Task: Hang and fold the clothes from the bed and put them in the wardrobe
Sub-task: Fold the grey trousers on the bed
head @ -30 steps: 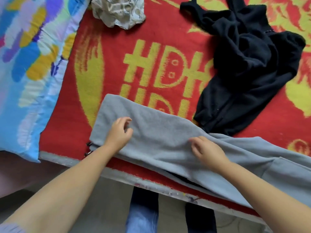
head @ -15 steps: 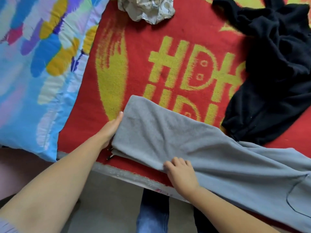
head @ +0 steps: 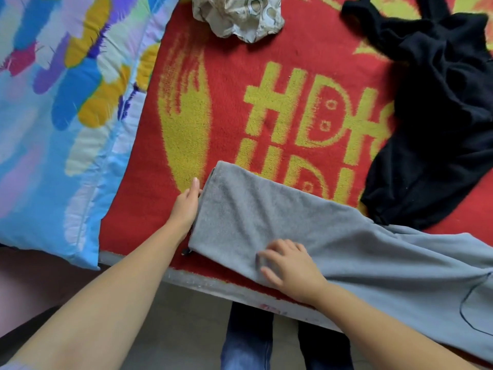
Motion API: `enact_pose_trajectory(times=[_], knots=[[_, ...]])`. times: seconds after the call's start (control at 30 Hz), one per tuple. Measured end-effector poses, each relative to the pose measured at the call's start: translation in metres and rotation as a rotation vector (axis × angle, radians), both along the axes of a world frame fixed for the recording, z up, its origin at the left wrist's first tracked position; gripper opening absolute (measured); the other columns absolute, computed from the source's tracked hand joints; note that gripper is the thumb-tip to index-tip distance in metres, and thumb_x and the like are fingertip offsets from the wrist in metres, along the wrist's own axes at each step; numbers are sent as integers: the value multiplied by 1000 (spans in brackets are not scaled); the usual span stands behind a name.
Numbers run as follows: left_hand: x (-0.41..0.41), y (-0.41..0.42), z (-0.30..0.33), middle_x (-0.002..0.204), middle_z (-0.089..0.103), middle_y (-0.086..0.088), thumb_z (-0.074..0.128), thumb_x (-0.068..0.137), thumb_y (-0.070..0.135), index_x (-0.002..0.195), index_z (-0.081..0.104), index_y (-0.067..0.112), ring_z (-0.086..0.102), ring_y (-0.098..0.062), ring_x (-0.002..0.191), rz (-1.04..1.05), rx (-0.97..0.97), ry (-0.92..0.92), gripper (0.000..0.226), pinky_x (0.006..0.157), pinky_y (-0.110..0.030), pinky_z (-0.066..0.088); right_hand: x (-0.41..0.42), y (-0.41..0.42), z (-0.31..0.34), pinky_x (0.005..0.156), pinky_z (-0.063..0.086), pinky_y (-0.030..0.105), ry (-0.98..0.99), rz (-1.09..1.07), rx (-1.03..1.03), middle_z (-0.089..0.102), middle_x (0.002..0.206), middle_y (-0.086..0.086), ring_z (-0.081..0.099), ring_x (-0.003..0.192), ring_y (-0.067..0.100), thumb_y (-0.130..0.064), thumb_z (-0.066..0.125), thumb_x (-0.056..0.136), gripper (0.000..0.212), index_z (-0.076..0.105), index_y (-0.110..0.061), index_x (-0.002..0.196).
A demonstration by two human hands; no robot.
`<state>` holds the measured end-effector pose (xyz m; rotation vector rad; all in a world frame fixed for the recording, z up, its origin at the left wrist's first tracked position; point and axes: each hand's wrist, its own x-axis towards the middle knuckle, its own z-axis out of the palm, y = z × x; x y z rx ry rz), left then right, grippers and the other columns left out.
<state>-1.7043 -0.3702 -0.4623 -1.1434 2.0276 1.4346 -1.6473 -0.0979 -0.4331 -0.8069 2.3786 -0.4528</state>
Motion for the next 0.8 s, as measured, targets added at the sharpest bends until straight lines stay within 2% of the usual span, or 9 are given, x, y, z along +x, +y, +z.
enact_pose_trajectory(times=[0.1,0.17,0.27,0.37,0.5,0.57,0.63,0.7,0.8], knots=[[4,7,4,91,60,6,58,87,53,105,52,14,58,-17,89,-199,-26,-27,44,67,-29,41,-14,-11,2,104,33,61,132,-336,132,37,149,12,35,138,36,-39,61,87,58,45,-25,142],[7,11,4,98,60,1,67,86,35,110,47,11,58,-21,92,-361,-114,-69,40,71,-31,41,-21,-13,-3,108,14,68,-139,-507,300,-14,160,6,-14,147,33,-47,54,92,81,2,-35,153],[-2,22,17,101,62,-3,61,89,9,111,50,8,58,-18,95,-298,-9,52,25,72,-23,43,-34,-7,-7,106,12,72,-479,-586,294,-36,153,-2,-29,142,32,-53,54,91,90,-13,-39,150],[-14,51,50,97,64,12,57,88,0,109,54,23,61,3,86,-286,214,216,31,64,-6,43,-58,0,12,114,10,60,-742,-850,-60,-17,160,-5,-20,145,29,-56,50,92,72,12,-40,151],[-18,118,98,110,57,27,56,83,10,118,46,44,55,22,91,-484,383,287,50,73,-2,41,-91,35,63,89,51,54,-1212,-1159,-666,48,140,-9,48,130,27,-70,47,80,52,51,-50,127],[-10,164,115,112,57,26,54,79,20,132,36,46,56,20,94,-628,399,270,61,74,-4,44,-96,61,83,74,58,44,-1149,-1100,-747,69,113,-2,67,105,21,-66,55,76,48,64,-37,113],[4,215,124,113,63,8,51,79,24,144,25,40,63,-4,95,-726,354,231,72,81,-25,53,-93,85,93,64,55,30,-909,-1052,-672,70,88,-1,70,85,13,-50,65,84,26,62,-29,99],[24,261,126,119,63,0,50,79,19,147,17,35,63,-18,100,-755,262,221,77,82,-41,54,-83,116,91,62,53,27,-628,-1085,-513,63,79,0,66,77,13,-23,65,88,11,54,-24,91],[63,318,115,137,46,0,50,83,15,151,-2,36,55,-27,112,-950,-1,207,88,79,-41,50,-61,173,75,44,44,15,-330,-1241,-204,57,74,-3,56,67,12,-15,56,83,10,48,-20,82]])
